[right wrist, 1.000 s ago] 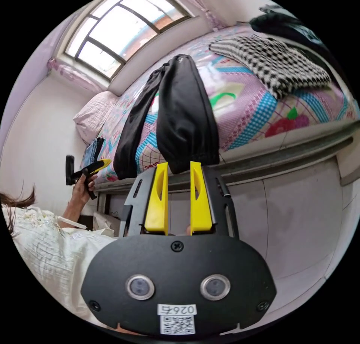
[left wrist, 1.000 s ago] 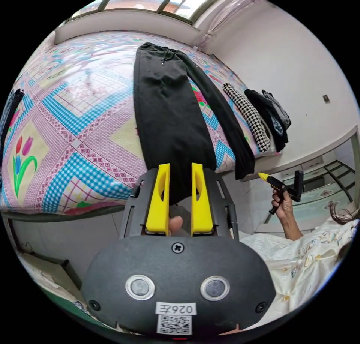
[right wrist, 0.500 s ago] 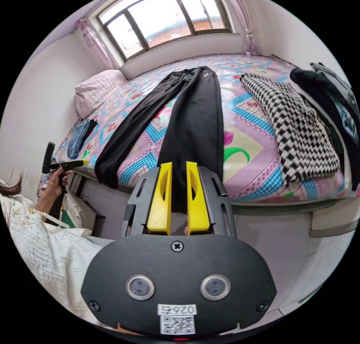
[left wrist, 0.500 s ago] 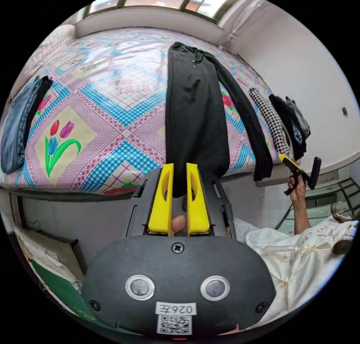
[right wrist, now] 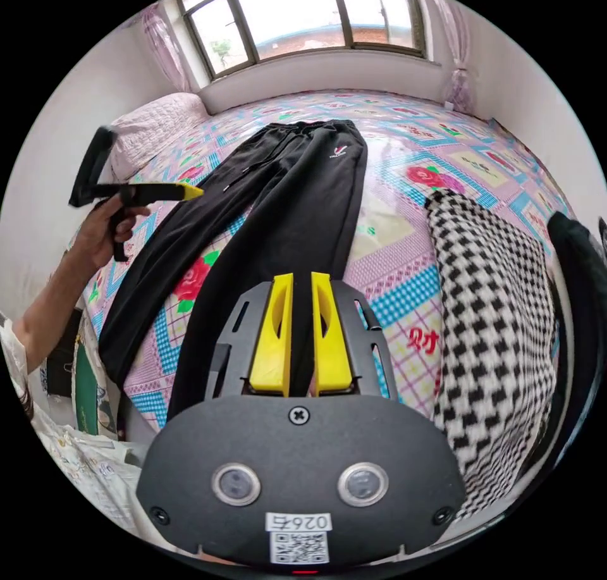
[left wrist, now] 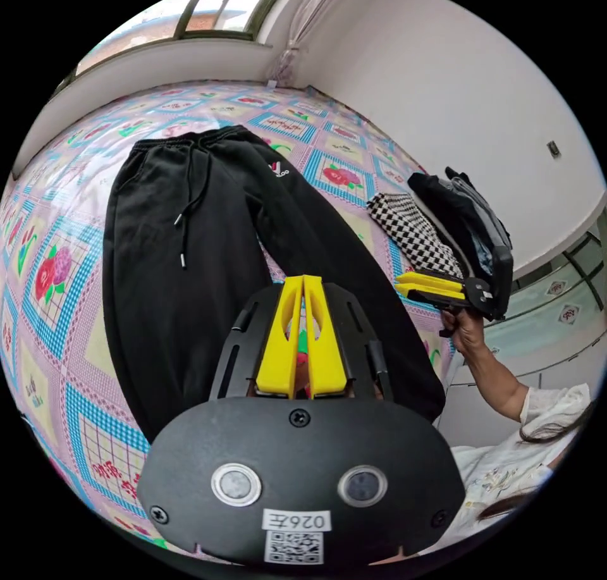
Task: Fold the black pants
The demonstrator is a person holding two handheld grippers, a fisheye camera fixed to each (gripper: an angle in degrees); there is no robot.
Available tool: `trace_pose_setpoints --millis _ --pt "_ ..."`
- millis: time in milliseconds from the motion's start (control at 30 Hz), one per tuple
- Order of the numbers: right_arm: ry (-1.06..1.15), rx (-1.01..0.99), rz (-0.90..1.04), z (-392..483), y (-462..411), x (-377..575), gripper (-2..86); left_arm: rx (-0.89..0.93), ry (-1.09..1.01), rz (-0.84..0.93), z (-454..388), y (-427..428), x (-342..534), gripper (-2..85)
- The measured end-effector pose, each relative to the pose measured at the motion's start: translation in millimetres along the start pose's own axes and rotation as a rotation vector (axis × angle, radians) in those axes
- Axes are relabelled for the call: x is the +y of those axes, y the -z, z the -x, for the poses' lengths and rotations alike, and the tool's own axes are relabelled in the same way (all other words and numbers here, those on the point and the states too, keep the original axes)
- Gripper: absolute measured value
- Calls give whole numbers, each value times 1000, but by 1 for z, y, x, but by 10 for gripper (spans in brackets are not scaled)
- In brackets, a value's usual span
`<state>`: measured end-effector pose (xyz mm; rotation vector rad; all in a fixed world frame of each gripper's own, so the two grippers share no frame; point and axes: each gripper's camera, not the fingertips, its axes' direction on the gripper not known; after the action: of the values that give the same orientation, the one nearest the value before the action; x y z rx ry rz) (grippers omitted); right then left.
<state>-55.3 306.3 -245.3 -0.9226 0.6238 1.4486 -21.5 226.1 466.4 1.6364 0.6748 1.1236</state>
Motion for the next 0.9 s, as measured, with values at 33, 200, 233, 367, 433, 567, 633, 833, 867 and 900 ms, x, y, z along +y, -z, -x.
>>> trace_pose_setpoints --millis 33,200,233,367,433,567,633,833,867,900 --pt "33 -5 24 -2 -19 -14 19 -35 16 57 9 -29 -19 -10" --pt "137 36 122 -14 -73 -24 -7 -170 -39 206 30 -94 -33 -10" --pt "133 40 120 -24 -71 -18 -9 -213 -2 207 38 -89 -30 -10" --pt "52 -66 76 -61 -58 -4 -10 -265 15 87 24 -60 -25 -10" --pt "41 -63 34 -65 -53 -6 -10 -104 -63 -48 -8 -58 -40 -10" --pt "89 -78 49 -55 -75 -32 -10 -38 -251 -7 -56 -112 -87 -10" --pt "130 -33 119 -50 -100 -37 -9 -246 -386 286 -64 -180 -102 -10" --pt "67 -42 126 -90 -104 -12 -9 -425 -214 288 -3 -153 -87 -10" --pt "47 -66 126 -97 -102 -9 -9 -406 -181 290 1 -149 -88 -10" --pt "38 -72 122 -99 -101 -8 -9 -375 -148 273 4 -143 -91 -10"
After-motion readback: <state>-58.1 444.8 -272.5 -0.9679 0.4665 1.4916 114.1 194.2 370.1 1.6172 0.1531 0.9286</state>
